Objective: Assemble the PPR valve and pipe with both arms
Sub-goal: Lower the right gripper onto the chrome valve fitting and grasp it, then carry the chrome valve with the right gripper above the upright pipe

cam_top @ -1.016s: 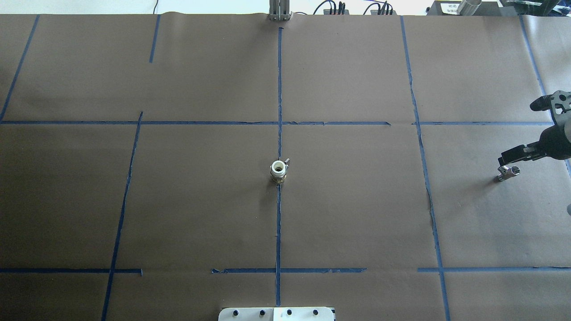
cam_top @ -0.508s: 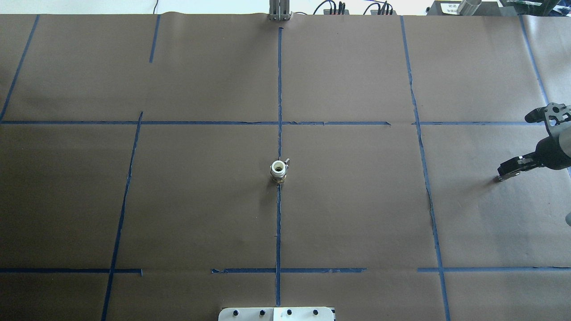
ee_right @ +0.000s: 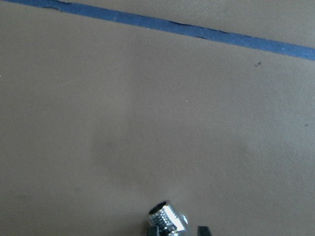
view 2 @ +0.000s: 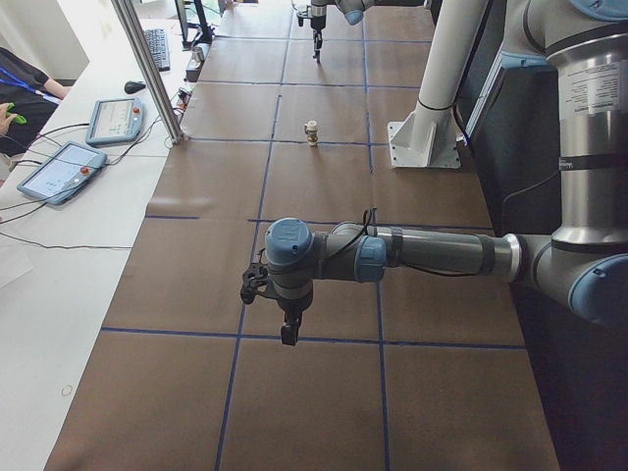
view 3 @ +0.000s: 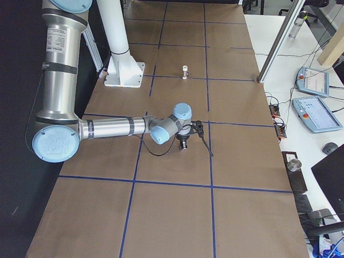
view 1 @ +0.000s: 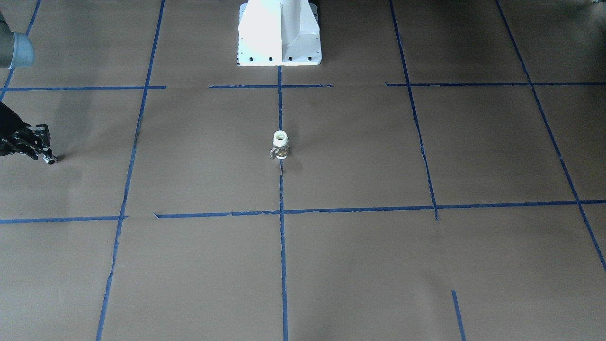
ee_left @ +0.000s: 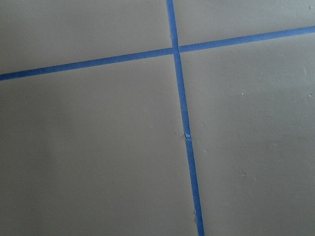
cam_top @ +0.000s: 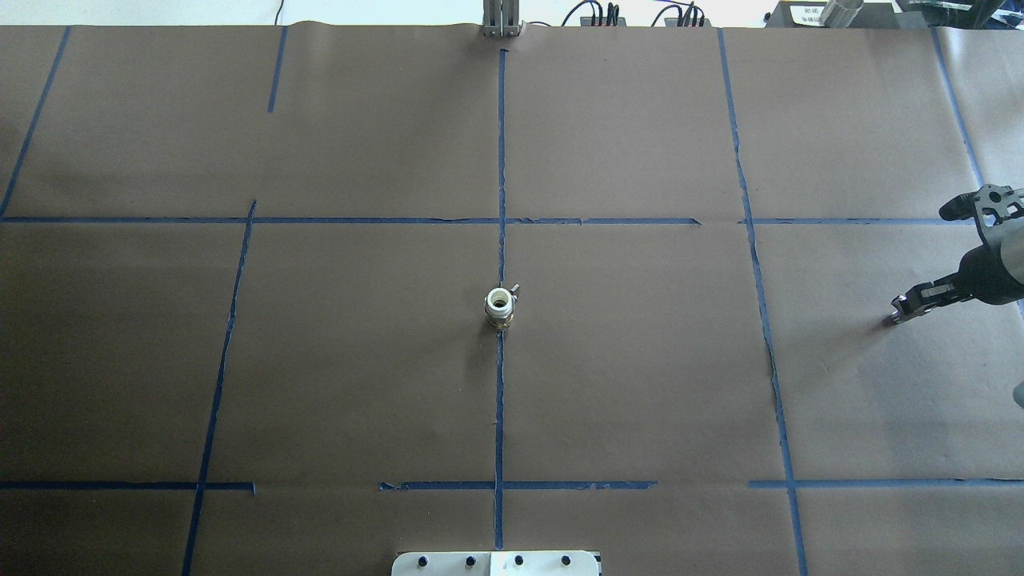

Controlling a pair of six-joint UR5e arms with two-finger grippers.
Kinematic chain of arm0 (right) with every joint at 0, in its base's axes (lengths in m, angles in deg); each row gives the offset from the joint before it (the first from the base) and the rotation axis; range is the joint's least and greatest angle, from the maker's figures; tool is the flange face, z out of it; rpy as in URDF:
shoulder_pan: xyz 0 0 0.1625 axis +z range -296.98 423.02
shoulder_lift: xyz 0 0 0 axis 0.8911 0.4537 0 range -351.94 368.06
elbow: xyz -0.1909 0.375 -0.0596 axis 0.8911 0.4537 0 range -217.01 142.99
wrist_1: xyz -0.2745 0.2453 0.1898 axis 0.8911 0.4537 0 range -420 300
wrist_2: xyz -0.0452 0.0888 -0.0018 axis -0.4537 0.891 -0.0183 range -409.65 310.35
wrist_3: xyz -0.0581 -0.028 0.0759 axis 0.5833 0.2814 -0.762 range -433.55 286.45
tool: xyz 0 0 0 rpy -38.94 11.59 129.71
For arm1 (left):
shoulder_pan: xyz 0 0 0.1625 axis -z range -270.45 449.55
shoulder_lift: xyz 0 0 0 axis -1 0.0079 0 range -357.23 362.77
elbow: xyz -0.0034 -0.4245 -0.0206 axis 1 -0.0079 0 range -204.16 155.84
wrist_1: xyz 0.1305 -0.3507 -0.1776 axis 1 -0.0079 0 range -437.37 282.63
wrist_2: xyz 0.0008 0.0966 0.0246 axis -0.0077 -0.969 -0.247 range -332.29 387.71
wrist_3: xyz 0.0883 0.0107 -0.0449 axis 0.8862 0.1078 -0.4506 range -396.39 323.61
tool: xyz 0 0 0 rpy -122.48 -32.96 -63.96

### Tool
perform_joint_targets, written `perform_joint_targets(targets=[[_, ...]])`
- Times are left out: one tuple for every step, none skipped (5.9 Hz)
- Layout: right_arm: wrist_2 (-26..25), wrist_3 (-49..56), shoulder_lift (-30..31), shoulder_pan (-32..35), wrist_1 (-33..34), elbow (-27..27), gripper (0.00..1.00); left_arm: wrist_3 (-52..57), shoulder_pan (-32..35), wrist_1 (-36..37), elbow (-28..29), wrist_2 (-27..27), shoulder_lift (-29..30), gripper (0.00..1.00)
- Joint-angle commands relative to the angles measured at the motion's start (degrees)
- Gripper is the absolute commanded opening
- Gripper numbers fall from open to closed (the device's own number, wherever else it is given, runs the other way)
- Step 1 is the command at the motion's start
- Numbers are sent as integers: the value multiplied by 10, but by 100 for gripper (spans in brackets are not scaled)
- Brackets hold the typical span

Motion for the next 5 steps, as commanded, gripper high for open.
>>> perform_joint_targets(targets=[[3,-10,-9,-2,25,-34,0,0,0,0,2,0,0,100],[4,-13,-58,-2,134,-81,0,-1,0,1,10,0,0,100],[4,-20,-131,-3,267,-122,0,-31,0,1,9,-1,0,100],[4,-69,-222,-27,350,-122,0,-49,0,0,8,-1,-3,100],[-1,-148,-301,-75,391,-117,0,-52,0,0,4,0,-4,100]])
